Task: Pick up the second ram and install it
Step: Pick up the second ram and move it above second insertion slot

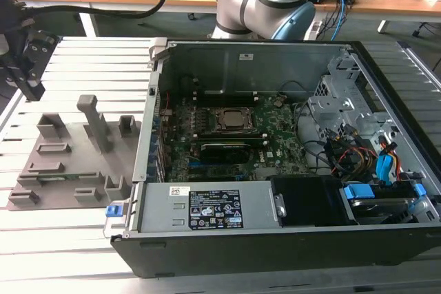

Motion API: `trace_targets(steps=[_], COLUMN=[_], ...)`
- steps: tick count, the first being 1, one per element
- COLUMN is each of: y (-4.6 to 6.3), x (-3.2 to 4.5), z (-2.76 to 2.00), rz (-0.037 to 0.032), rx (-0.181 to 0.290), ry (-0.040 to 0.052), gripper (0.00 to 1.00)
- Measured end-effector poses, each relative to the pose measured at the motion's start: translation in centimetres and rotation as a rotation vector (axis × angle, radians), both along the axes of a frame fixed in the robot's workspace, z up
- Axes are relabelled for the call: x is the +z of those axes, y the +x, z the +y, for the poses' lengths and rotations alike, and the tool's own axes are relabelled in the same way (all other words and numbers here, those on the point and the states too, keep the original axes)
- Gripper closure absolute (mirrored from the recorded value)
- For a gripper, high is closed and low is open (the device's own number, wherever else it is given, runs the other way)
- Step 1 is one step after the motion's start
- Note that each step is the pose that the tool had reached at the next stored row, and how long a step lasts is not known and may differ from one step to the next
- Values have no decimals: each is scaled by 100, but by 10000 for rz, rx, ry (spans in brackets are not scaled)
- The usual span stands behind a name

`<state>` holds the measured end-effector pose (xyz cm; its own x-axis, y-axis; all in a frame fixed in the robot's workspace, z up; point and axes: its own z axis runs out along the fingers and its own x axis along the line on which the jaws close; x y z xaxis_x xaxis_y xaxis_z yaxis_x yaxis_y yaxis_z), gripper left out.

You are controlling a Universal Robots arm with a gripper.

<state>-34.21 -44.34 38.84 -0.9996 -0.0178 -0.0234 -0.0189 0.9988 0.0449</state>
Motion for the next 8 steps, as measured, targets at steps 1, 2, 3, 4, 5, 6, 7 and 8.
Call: trace_targets(steps=[1, 2, 3, 4, 5, 6, 7, 8], y=[0, 0, 0, 0, 0, 0, 0, 0], x=[0, 0, 0, 0, 0, 0, 0, 0], z=[0, 0, 0, 0, 0, 0, 0, 0], rz=[0, 0, 1, 0, 0, 0, 0, 1], rx=[219, 471, 566, 801, 910, 1014, 1412, 1626], ry=[1, 0, 1, 0, 0, 0, 0, 0], gripper=[89, 89, 89, 89, 89, 89, 89, 89])
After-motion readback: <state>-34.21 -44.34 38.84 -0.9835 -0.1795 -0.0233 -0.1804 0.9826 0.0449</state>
